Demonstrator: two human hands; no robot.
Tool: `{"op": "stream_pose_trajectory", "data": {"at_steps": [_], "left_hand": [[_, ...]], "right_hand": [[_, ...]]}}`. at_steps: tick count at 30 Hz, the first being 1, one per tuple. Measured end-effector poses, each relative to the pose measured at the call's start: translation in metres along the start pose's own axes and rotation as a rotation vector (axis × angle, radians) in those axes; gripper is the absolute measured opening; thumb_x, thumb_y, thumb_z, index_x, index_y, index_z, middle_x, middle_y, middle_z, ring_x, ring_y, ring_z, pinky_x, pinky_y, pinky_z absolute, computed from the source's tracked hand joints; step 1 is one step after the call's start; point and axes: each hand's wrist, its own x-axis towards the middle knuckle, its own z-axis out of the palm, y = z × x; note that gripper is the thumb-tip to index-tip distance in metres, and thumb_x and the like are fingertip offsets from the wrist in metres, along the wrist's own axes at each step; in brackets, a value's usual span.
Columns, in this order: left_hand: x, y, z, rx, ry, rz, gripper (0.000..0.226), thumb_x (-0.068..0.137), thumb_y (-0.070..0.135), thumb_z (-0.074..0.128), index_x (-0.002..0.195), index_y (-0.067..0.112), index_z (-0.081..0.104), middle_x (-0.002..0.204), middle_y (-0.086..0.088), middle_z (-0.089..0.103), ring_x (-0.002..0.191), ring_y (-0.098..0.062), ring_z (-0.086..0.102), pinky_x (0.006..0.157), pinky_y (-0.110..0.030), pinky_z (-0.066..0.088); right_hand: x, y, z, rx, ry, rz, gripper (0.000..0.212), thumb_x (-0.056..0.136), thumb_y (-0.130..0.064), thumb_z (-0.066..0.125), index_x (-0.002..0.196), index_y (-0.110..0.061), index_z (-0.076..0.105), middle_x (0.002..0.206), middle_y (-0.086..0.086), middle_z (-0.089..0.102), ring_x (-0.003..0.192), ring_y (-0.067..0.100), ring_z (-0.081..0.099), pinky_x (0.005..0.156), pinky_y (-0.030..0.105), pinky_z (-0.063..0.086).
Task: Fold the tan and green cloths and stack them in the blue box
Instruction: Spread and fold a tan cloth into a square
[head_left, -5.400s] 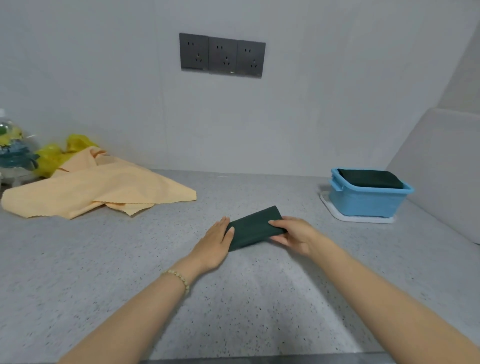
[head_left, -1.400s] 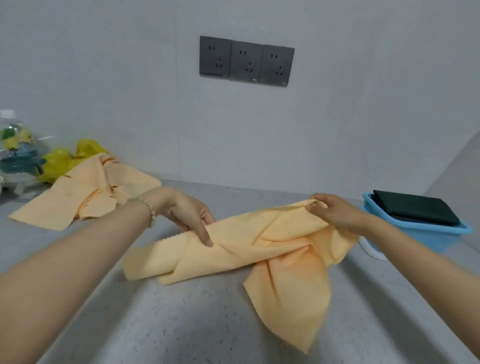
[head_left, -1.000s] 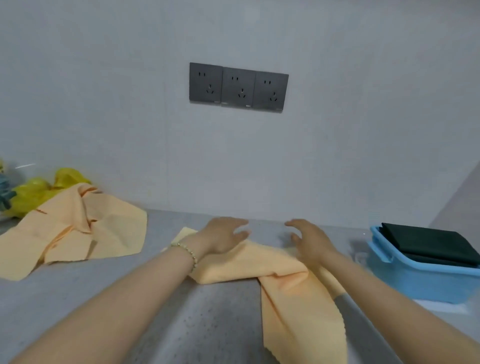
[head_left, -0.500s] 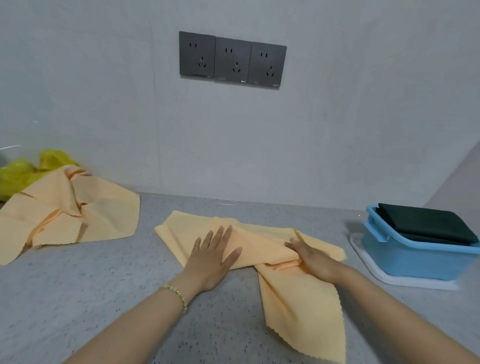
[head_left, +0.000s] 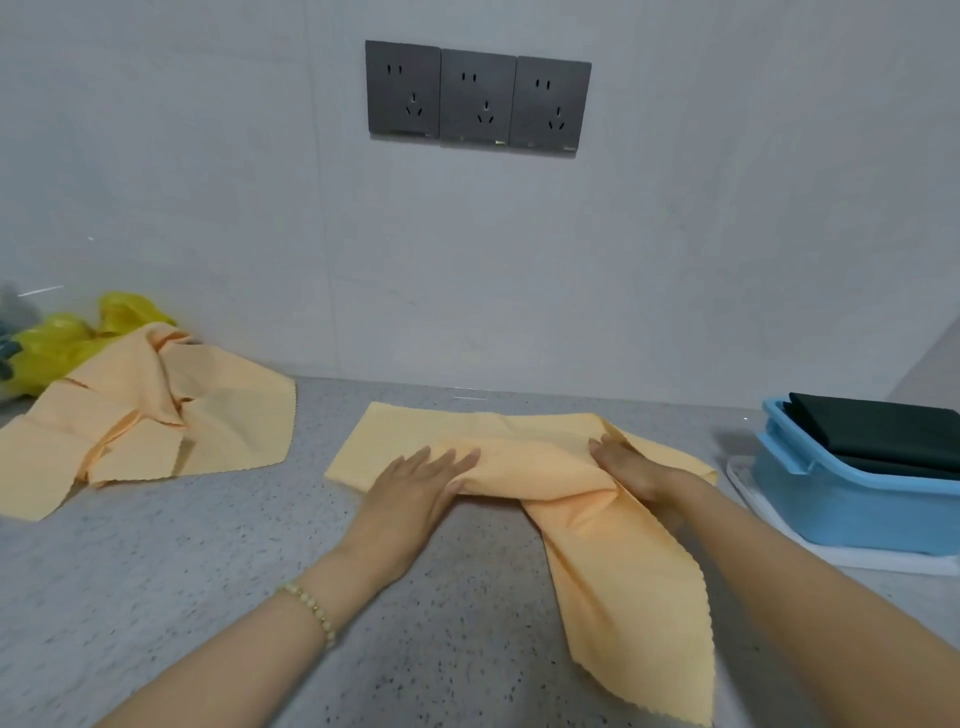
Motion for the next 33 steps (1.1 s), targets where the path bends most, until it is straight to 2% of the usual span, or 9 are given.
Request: {"op": "stream_pose_trajectory", "data": {"at_steps": [3,6,9,13,17,20,23,29,33], "left_hand": [[-0.031,-0.018,-0.018,0.141,0.024,0.146,0.046,0.104,0.033,0.016,0.149,0.036,0.013,0.157,0.008,0.021,0.145,-0.016,0.021,0.117,-0.029,0.016],[-0.063,-0.026,-0.027,0.237,0.092,0.299,0.045,0.098,0.040,0.031,0.130,0.026,0.059,0.127,0.008,0.062,0.117,-0.015,0.060,0.101,-0.030,0.045],[-0.073,-0.027,-0.038,0.055,0.200,0.295,0.047,0.097,0.048,0.034,0.117,0.022,0.068,0.113,0.012,0.068,0.101,-0.013,0.064,0.093,-0.023,0.037],[-0.048,0.004,-0.043,-0.062,0.194,0.304,0.060,0.094,0.056,0.035,0.146,0.027,0.036,0.152,0.010,0.033,0.133,-0.009,0.036,0.112,-0.027,0.020],[-0.016,0.039,-0.023,0.056,-0.033,0.366,0.093,0.084,0.070,0.045,0.143,0.040,-0.020,0.155,0.019,-0.017,0.144,-0.002,-0.013,0.115,-0.025,-0.016],[-0.002,0.062,-0.016,-0.019,-0.134,0.330,0.107,0.076,0.071,0.055,0.150,0.032,-0.012,0.159,0.012,-0.008,0.145,-0.008,-0.011,0.118,-0.032,-0.011],[0.003,0.080,-0.019,-0.127,-0.120,0.318,0.101,0.077,0.070,0.057,0.152,0.029,0.004,0.159,0.011,0.010,0.146,-0.007,-0.003,0.118,-0.032,-0.008],[-0.014,0.090,-0.046,-0.190,-0.004,0.263,0.062,0.084,0.059,0.057,0.138,0.031,0.044,0.117,0.007,0.059,0.121,-0.018,0.045,0.109,-0.031,0.025],[-0.035,0.093,-0.054,-0.122,0.086,0.336,0.040,0.081,0.059,0.061,0.108,0.029,0.061,0.092,0.010,0.048,0.097,-0.012,0.044,0.079,-0.023,0.024]], "right_hand": [[0.011,0.002,0.002,-0.174,0.095,-0.022,0.054,0.103,-0.041,0.012,0.152,-0.017,0.012,0.160,0.001,0.002,0.147,0.017,-0.001,0.118,0.033,0.001],[0.011,0.008,0.006,-0.257,0.176,-0.067,0.051,0.103,-0.040,0.021,0.151,-0.023,0.017,0.160,-0.002,0.007,0.147,0.016,0.004,0.119,0.035,0.006],[-0.009,0.003,0.012,-0.194,0.279,-0.228,0.049,0.102,-0.038,0.034,0.148,-0.024,0.028,0.158,-0.005,0.015,0.145,0.015,0.016,0.118,0.033,0.014],[-0.070,-0.007,0.022,0.045,0.414,-0.312,0.042,0.097,-0.044,0.042,0.131,-0.022,0.053,0.146,-0.005,0.042,0.134,0.013,0.038,0.109,0.025,0.028],[-0.146,-0.005,0.042,0.273,0.281,-0.221,0.089,0.068,-0.083,0.045,0.140,-0.032,0.040,0.134,-0.021,0.040,0.132,0.007,0.037,0.102,0.022,0.027],[-0.167,-0.001,0.054,0.139,0.152,-0.153,0.086,0.083,-0.045,0.064,0.151,-0.024,0.017,0.145,-0.011,0.034,0.134,0.011,0.036,0.104,0.022,0.031],[-0.181,-0.011,0.051,0.102,0.287,-0.317,0.054,0.084,0.006,0.042,0.131,-0.018,0.054,0.123,-0.005,0.063,0.112,0.011,0.058,0.091,0.020,0.047],[-0.224,-0.015,0.040,-0.374,0.576,-0.629,0.063,0.080,0.012,0.047,0.131,-0.024,0.056,0.132,-0.005,0.058,0.121,0.013,0.055,0.097,0.023,0.043],[-0.256,-0.014,0.034,-0.848,0.719,-0.883,0.071,0.050,0.015,0.082,0.116,-0.006,0.067,0.117,0.009,0.068,0.103,0.026,0.067,0.077,0.033,0.058]]}}
